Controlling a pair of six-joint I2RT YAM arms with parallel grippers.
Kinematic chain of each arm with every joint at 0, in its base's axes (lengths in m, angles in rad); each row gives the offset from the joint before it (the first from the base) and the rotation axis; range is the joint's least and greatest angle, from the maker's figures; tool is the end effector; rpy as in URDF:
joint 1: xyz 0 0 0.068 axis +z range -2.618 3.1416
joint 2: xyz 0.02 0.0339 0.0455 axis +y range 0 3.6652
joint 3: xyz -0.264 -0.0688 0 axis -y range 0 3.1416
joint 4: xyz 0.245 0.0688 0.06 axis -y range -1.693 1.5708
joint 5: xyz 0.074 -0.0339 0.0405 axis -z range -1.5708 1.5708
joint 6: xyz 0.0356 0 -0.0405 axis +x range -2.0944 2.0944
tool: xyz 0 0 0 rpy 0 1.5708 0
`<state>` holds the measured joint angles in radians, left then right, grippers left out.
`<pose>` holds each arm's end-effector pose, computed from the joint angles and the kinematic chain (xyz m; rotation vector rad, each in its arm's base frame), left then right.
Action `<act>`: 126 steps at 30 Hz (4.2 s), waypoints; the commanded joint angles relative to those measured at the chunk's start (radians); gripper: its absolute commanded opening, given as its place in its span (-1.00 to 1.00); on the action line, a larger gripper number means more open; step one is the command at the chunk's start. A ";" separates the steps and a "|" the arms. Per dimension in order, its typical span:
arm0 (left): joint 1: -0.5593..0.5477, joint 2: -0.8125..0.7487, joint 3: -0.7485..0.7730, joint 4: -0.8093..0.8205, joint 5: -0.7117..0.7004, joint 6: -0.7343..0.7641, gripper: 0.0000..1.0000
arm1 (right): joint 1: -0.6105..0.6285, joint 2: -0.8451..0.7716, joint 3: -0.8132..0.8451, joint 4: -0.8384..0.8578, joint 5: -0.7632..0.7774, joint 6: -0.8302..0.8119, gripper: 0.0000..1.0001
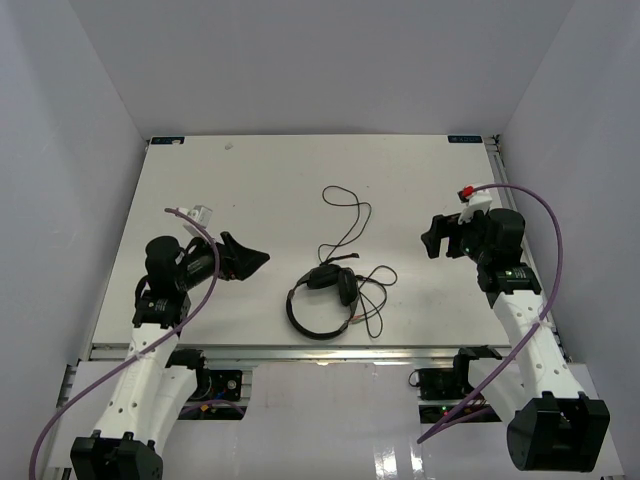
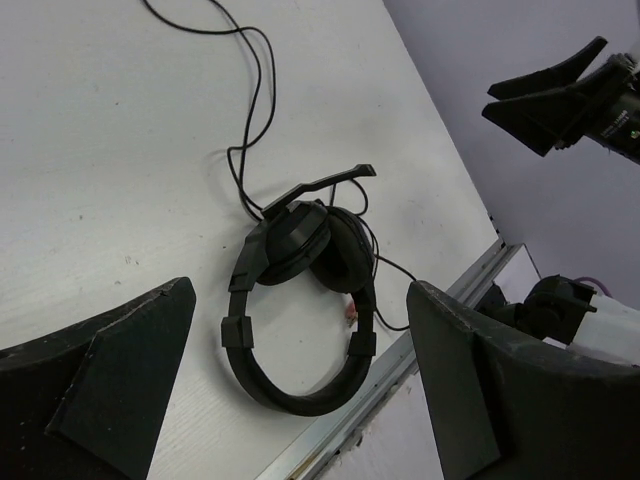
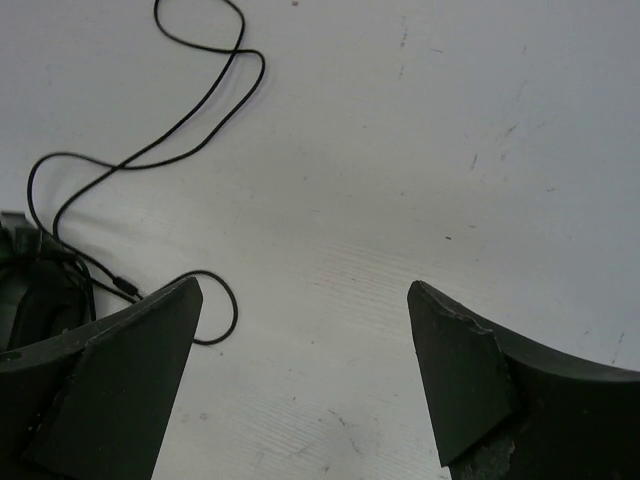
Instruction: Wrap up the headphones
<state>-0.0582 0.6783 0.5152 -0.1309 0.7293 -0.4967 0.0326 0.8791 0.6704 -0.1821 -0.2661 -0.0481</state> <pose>0.1605 -0.0331 0.2694 0.1091 1.9189 -1.0547 0.2035 0.0160 0.2835 -0.2530 1.9390 0.2506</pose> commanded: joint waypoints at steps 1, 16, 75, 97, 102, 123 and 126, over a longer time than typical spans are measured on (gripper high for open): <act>-0.001 0.035 0.022 -0.106 -0.069 -0.061 0.96 | -0.002 0.019 0.045 -0.066 -0.313 -0.306 0.80; -0.204 0.043 0.149 -0.597 -0.528 -0.345 0.96 | 0.031 0.159 0.050 -0.151 -0.582 -0.540 0.80; -1.040 0.819 0.145 -0.440 -0.981 -1.200 -0.66 | -0.014 0.199 -0.016 -0.115 -0.606 -0.547 0.80; -0.651 0.598 0.668 -0.544 -1.153 0.163 -1.00 | 0.002 0.347 0.368 -0.481 -0.823 -1.044 0.81; -0.612 0.615 0.794 -0.544 -1.095 0.216 -1.00 | 0.078 0.248 0.194 0.020 -0.754 -0.527 0.80; -0.585 0.564 1.129 -0.586 -0.999 -0.037 -1.00 | 0.271 0.450 0.093 1.248 -0.916 0.569 0.80; -0.579 0.571 1.150 -0.583 -1.013 -0.035 -1.00 | 0.278 0.449 0.093 1.225 -0.929 0.555 0.80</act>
<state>-0.6485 1.2823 1.6055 -0.7471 -0.2733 -0.4870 0.2981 1.3322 0.7525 0.8891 -1.1123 0.3980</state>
